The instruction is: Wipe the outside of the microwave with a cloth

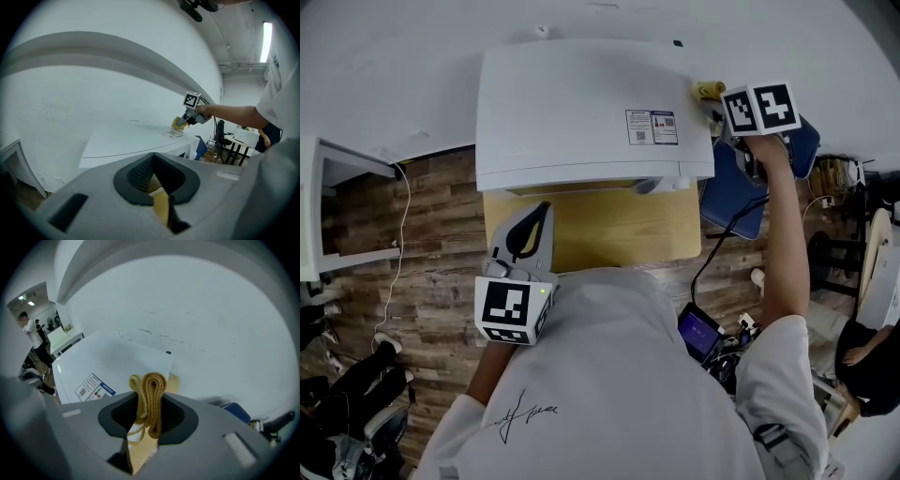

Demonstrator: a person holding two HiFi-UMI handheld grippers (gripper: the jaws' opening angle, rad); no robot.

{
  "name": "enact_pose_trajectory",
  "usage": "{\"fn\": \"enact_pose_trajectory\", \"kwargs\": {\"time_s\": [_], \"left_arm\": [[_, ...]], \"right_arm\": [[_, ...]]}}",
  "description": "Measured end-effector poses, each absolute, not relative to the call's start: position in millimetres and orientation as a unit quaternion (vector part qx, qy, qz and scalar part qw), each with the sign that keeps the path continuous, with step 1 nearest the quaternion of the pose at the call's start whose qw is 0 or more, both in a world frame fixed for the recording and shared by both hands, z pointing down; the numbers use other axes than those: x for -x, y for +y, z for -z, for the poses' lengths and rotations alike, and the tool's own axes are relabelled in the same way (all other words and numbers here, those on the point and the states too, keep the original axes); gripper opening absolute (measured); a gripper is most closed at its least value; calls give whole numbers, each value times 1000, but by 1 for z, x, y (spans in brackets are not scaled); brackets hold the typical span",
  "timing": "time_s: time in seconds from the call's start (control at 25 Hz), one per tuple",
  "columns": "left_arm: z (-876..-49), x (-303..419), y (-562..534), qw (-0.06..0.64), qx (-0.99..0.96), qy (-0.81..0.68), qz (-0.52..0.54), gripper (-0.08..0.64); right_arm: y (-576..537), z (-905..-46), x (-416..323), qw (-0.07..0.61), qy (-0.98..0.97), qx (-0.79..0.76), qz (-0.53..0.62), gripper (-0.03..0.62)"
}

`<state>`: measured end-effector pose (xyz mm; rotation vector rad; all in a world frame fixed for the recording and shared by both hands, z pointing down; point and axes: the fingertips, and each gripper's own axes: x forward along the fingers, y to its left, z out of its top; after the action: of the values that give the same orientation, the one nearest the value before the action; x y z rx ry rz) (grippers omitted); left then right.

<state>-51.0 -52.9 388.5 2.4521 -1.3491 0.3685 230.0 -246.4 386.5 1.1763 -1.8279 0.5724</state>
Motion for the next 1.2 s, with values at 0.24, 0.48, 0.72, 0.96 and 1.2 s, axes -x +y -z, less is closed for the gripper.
{"fn": "enact_pose_trajectory", "kwargs": {"time_s": [0.24, 0.48, 0.72, 0.96, 1.2], "left_arm": [[-391, 44, -53, 161, -861, -467, -126, -5], [-392, 44, -52, 162, -861, -466, -127, -5], [-393, 45, -53, 164, -860, -467, -126, -5], [-392, 41, -56, 163, -864, -461, -124, -5], [-394, 42, -54, 165, -864, -460, -125, -5]], "right_arm": [[-246, -392, -236, 459, -717, -479, -212, 120], [-243, -395, -231, 462, -711, -484, -215, 120], [-241, -395, -222, 467, -708, -487, -210, 120], [-241, -395, -204, 465, -717, -477, -207, 120], [-239, -395, -181, 462, -730, -462, -200, 120]]}}
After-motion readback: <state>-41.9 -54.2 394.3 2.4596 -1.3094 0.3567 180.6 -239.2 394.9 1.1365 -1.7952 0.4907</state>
